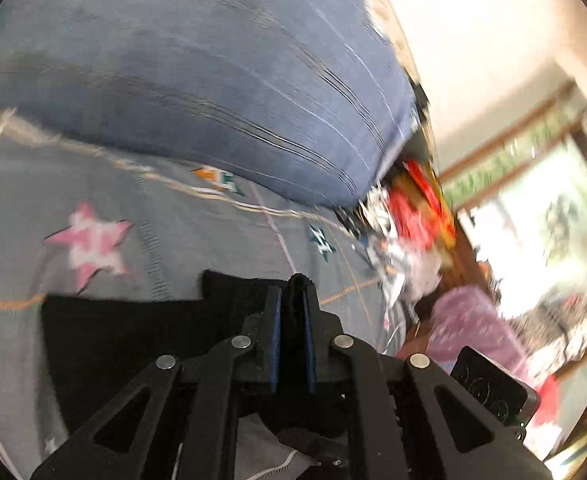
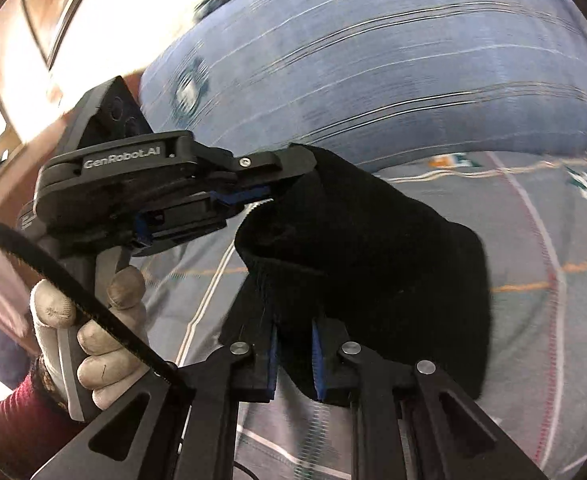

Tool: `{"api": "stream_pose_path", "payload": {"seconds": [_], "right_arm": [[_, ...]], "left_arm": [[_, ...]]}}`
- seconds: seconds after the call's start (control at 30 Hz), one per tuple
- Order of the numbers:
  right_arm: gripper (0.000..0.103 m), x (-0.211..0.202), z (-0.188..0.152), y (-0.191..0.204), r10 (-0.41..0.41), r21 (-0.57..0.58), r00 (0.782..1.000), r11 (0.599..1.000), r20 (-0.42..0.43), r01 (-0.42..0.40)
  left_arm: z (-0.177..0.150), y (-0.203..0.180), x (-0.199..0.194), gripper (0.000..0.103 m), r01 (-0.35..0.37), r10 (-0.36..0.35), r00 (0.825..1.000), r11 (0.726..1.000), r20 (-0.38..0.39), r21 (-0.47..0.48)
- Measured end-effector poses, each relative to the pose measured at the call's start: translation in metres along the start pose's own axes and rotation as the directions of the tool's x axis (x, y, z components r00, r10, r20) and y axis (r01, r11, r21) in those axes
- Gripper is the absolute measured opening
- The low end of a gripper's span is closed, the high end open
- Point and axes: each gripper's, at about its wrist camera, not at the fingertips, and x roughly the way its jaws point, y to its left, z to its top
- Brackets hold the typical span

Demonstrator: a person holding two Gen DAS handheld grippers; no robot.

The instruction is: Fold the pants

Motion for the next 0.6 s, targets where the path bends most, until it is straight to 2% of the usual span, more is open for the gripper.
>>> {"api": "stream_pose_path", "payload": {"seconds": [0.13,0.23,0.37,0.6], "right_arm": [[0.014,0.027,-0.012,0.031,0.01,-0.078,0.998,0.997,-0.066,-0.015],[0.014,0.063,-0.01,0.045,0.006,-0.111,0.993,0.994,-0.116,-0.019],[0.014,0.092,-0.012,0.068,-0.008,-0.156,0.987,0.988,-0.163,-0.018],[0.013,0.086,0.001,0.107,-0.023,-0.263,0.985,0.965,-0.169,-0.023]], "left_arm": [[-0.006,0.039,-0.029,0.009,-0.001,0.005,0.999,0.997,0.053,-0.079],[-0.009,0.064,-0.041,0.009,-0.009,0.02,0.997,0.991,0.079,-0.132],[-0.013,0.09,-0.054,0.009,0.018,0.005,0.994,0.979,0.111,-0.202],[-0.007,0.086,-0.09,0.009,0.083,-0.049,0.982,0.98,0.185,-0.181]]}}
